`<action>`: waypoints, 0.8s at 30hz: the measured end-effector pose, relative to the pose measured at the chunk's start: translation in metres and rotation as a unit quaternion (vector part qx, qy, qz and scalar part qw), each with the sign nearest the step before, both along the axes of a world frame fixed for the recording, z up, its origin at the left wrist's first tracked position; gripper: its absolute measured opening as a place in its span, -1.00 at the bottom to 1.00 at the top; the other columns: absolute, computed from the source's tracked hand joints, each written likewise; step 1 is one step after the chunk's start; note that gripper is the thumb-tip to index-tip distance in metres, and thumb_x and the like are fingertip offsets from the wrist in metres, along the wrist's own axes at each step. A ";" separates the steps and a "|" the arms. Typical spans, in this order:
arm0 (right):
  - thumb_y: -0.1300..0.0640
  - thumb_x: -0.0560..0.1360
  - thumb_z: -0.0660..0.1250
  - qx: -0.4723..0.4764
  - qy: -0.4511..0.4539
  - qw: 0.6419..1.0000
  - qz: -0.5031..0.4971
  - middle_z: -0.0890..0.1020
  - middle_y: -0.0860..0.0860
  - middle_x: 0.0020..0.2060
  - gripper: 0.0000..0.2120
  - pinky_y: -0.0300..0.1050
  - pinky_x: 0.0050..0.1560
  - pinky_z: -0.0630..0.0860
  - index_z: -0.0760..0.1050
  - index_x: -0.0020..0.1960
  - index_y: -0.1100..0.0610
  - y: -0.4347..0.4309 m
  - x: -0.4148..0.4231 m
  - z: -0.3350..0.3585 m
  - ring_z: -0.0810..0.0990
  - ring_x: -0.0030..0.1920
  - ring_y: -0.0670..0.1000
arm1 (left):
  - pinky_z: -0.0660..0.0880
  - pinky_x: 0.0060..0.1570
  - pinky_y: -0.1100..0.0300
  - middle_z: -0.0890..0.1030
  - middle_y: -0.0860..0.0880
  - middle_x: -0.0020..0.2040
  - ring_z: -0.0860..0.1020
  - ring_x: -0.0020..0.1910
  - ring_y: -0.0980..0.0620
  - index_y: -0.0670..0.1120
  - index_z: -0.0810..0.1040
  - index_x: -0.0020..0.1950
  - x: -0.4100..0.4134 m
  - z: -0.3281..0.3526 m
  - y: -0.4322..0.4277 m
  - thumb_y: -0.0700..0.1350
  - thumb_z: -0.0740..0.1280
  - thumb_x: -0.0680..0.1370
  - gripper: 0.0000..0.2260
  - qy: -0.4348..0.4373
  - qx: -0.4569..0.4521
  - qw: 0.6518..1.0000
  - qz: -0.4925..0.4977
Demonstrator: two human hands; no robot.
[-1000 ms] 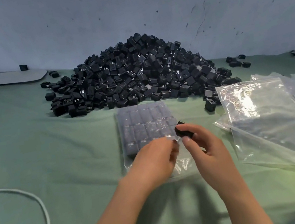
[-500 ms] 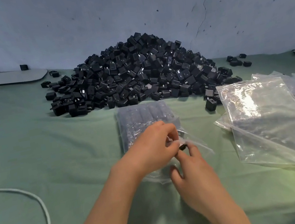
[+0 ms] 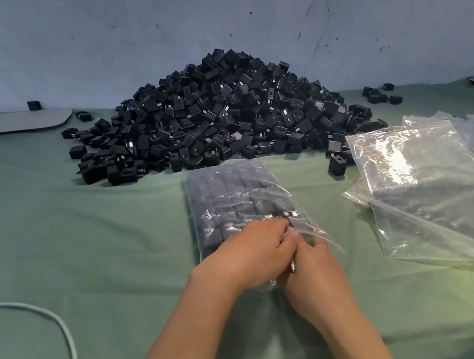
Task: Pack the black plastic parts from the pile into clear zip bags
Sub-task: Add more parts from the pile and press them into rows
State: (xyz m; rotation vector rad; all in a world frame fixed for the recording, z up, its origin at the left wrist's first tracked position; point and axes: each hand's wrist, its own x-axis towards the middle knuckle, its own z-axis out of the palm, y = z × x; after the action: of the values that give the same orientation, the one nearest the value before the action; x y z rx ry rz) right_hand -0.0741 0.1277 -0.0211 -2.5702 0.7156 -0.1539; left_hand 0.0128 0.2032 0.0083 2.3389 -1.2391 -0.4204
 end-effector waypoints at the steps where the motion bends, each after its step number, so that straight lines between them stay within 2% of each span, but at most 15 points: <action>1: 0.07 0.58 0.12 -0.001 -0.002 1.000 0.001 0.33 0.16 0.41 -0.57 -0.06 0.17 0.42 0.23 0.45 0.03 0.000 0.000 -0.001 0.43 0.29 0.15 | 0.41 0.13 -0.05 0.53 0.01 0.00 0.45 0.04 0.00 -0.07 0.43 0.00 0.000 0.000 -0.001 0.03 0.05 0.62 -0.76 -0.001 0.002 1.000 0.000; 6: 0.08 0.58 0.17 0.007 -0.044 0.999 0.005 0.32 0.12 0.43 -0.62 -0.10 0.18 0.37 0.31 0.39 0.01 -0.003 -0.004 -0.002 0.30 0.40 0.07 | 0.42 0.11 -0.03 0.54 0.01 -0.02 0.47 0.02 0.00 -0.08 0.46 -0.01 0.002 0.000 -0.001 0.04 0.06 0.62 -0.74 0.004 0.004 1.000 -0.001; 9: 0.10 0.57 0.18 0.013 -0.076 0.997 0.013 0.36 0.06 0.39 -0.66 -0.11 0.18 0.38 0.37 0.34 0.01 -0.003 -0.009 -0.004 0.38 0.32 0.07 | 0.38 0.17 -0.01 0.51 0.00 0.01 0.44 0.07 0.00 -0.11 0.47 0.04 0.004 -0.002 -0.001 0.04 0.05 0.63 -0.70 -0.011 0.014 1.000 -0.020; 13: 0.14 0.55 0.17 0.016 -0.075 0.997 0.008 0.45 0.06 0.29 -0.72 -0.07 0.18 0.41 0.46 0.24 0.11 -0.005 -0.007 -0.003 0.47 0.23 0.10 | 0.17 0.40 0.10 0.47 -0.01 0.29 0.32 0.35 0.02 -0.11 0.50 0.24 0.002 -0.005 -0.002 0.02 0.01 0.66 -0.64 -0.027 0.015 0.999 -0.043; 15: 0.17 0.53 0.18 0.007 -0.067 0.998 0.020 0.52 0.05 0.21 -0.75 -0.11 0.14 0.41 0.51 0.16 0.13 -0.009 -0.003 0.000 0.48 0.21 0.07 | 0.09 0.38 0.22 0.48 -0.03 0.31 0.34 0.35 0.03 -0.12 0.50 0.26 0.000 -0.005 -0.002 0.00 0.00 0.66 -0.63 -0.050 0.015 0.997 -0.054; 19: 0.22 0.49 0.20 -0.005 -0.057 0.997 0.045 0.59 0.02 0.14 -0.75 -0.14 0.13 0.40 0.57 0.10 0.11 -0.013 -0.001 0.006 0.47 0.22 0.03 | 0.23 0.36 0.04 0.53 -0.05 0.24 0.38 0.30 -0.01 -0.12 0.52 0.20 0.001 -0.003 -0.002 0.01 0.00 0.66 -0.62 -0.051 0.029 0.997 -0.054; 21: 0.26 0.48 0.17 0.009 -0.070 0.996 0.050 0.60 0.04 0.12 -0.74 -0.10 0.14 0.43 0.56 0.07 0.14 -0.012 -0.005 0.007 0.46 0.23 0.03 | 0.27 0.32 0.02 0.54 -0.05 0.18 0.40 0.25 -0.02 -0.13 0.52 0.16 0.001 -0.003 -0.001 0.01 0.01 0.65 -0.64 -0.050 0.033 0.997 -0.058; 24: 0.26 0.49 0.14 0.036 -0.069 0.995 0.061 0.59 0.03 0.08 -0.74 -0.07 0.13 0.46 0.55 0.07 0.10 -0.011 -0.018 0.012 0.52 0.16 0.06 | 0.28 0.33 0.01 0.51 -0.04 0.24 0.37 0.30 -0.02 -0.13 0.49 0.22 -0.001 -0.002 0.001 0.00 0.05 0.63 -0.66 -0.050 0.047 0.996 -0.053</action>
State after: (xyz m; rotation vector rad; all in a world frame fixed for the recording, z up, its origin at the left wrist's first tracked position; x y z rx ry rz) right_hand -0.0924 0.1165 -0.0094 -2.4979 0.5022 -0.2590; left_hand 0.0119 0.2040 0.0068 2.4066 -1.4244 -0.4092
